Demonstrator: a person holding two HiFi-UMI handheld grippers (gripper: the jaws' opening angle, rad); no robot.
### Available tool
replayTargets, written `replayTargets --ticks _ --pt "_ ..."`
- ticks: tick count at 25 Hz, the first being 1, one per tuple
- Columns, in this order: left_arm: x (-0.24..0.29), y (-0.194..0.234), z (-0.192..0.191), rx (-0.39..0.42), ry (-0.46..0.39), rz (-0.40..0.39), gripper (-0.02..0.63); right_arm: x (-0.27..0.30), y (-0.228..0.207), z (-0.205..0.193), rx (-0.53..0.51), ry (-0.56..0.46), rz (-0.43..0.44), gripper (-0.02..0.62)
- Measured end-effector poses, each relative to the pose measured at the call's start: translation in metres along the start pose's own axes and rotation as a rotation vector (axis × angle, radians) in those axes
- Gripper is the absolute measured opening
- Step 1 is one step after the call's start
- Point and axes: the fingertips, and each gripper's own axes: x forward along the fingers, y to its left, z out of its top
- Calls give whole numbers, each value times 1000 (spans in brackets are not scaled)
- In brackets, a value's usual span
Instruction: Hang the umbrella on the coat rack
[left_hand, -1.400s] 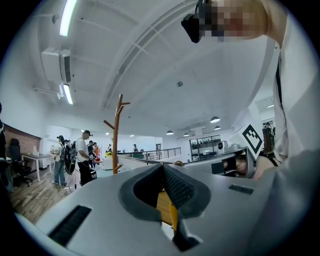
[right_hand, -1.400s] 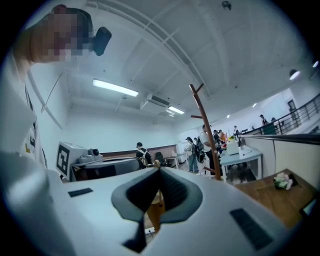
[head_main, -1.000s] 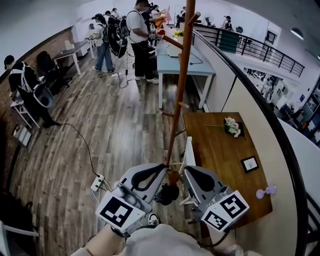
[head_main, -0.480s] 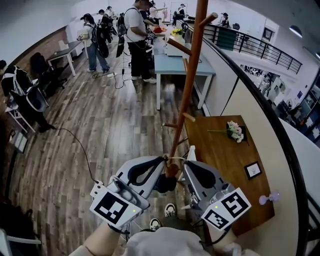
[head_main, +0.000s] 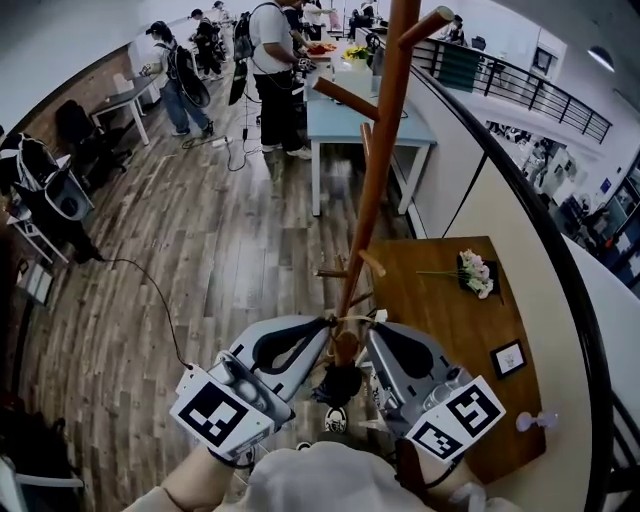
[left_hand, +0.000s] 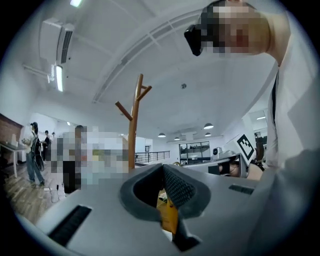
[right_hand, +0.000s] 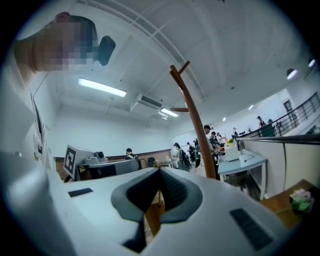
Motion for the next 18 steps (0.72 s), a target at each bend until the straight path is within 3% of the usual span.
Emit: replayTargets --ticks 9,18 --pt "48 18 -29 -26 29 -2 7 12 -54 -18 68 30 37 8" --pt "70 32 -35 0 43 41 7 21 -82 -20 77 30 68 8"
